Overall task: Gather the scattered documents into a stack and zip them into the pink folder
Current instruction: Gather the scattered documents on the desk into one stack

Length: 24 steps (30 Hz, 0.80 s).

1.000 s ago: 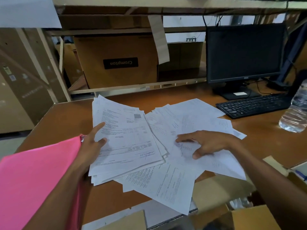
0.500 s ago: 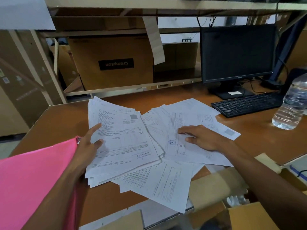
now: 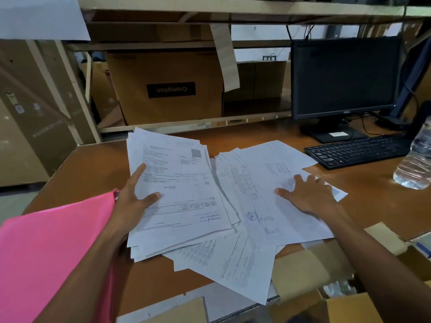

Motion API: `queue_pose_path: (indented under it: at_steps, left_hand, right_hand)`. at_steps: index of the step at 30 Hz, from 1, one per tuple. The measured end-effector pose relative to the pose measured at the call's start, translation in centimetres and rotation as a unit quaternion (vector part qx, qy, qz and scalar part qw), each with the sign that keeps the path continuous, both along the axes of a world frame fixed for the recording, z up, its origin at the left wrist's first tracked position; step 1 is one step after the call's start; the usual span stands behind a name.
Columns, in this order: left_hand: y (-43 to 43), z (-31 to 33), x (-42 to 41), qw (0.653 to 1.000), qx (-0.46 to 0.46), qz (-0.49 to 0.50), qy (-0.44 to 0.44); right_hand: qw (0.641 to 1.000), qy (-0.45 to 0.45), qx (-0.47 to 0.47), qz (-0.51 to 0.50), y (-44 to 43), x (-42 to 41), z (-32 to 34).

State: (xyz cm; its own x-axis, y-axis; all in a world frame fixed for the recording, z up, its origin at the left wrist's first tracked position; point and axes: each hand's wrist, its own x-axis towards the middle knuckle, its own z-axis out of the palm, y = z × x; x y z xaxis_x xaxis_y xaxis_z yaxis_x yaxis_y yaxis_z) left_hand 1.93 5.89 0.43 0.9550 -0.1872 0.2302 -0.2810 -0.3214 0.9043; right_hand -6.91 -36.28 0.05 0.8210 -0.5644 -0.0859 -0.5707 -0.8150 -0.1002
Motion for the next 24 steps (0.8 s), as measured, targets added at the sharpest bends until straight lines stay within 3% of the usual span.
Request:
queue_pose_path:
  at_steps: [4, 8, 15, 20, 24]
  left_hand:
    - [-0.2, -0.5, 0.3, 1.0, 0.017, -0.007, 0.012]
    - [-0.1, -0.8, 0.3, 0.999, 0.024, -0.018, 0.014]
    - [-0.1, -1.0, 0.5, 0.999, 0.016, -0.031, 0.019]
    - [-0.2, -0.9, 0.8, 0.999, 0.029, -0.033, 0.01]
    - [-0.1, -1.2, 1.0, 0.999, 0.016, -0.029, 0.018]
  right_hand:
    - [0.998, 0.004, 0.054, 0.038, 0.7, -0.2, 1.9]
    - [0.971, -0.141, 0.189, 0.044, 0.2, -1.2, 3.5]
    - [0.914, -0.359, 0.189, 0.033, -0.5, -3.4, 7.1]
    - [0.945, -0.245, 0.206, 0.072, -1.8, -2.3, 7.3]
    - [0.985, -0.15, 0.068, 0.048, -2.0, -1.7, 4.9]
